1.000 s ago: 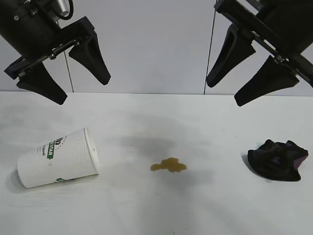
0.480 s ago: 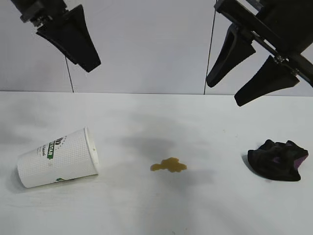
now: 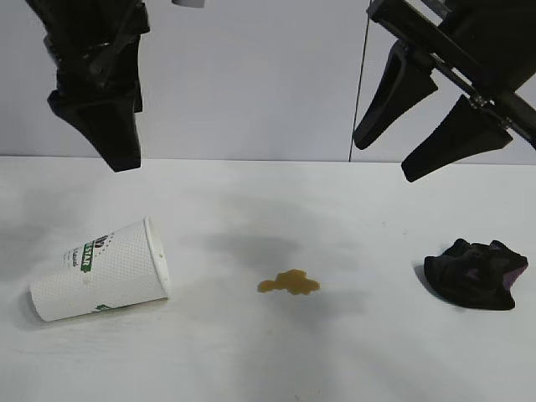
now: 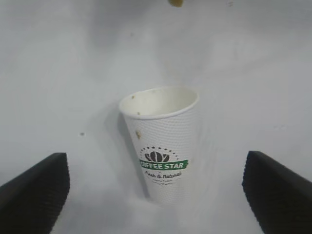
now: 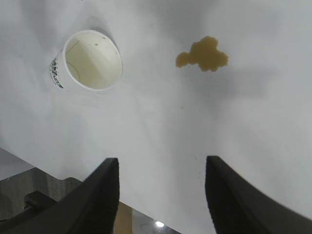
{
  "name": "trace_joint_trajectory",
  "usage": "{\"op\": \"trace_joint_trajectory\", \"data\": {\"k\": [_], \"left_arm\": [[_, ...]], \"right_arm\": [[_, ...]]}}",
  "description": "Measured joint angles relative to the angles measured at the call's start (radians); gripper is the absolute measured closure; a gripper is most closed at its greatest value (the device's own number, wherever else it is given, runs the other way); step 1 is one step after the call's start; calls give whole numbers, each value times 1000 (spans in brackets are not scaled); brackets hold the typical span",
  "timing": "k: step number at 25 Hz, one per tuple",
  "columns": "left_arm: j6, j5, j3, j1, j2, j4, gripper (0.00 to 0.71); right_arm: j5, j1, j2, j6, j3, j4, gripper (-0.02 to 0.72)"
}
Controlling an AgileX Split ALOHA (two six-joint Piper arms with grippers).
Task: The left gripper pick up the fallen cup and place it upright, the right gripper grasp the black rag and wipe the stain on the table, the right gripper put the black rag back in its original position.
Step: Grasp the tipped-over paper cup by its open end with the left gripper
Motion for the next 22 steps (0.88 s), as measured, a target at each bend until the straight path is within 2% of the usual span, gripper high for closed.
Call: {"op": "trace_joint_trajectory", "data": {"k": [8, 22], "left_arm": [[-26, -8, -1, -6, 12, 18, 15], [-106, -8, -3, -6, 244, 54, 15]], "right_arm": [[1, 0, 0, 0, 0, -10, 333], [3, 0, 0, 0, 0, -31, 333]]}}
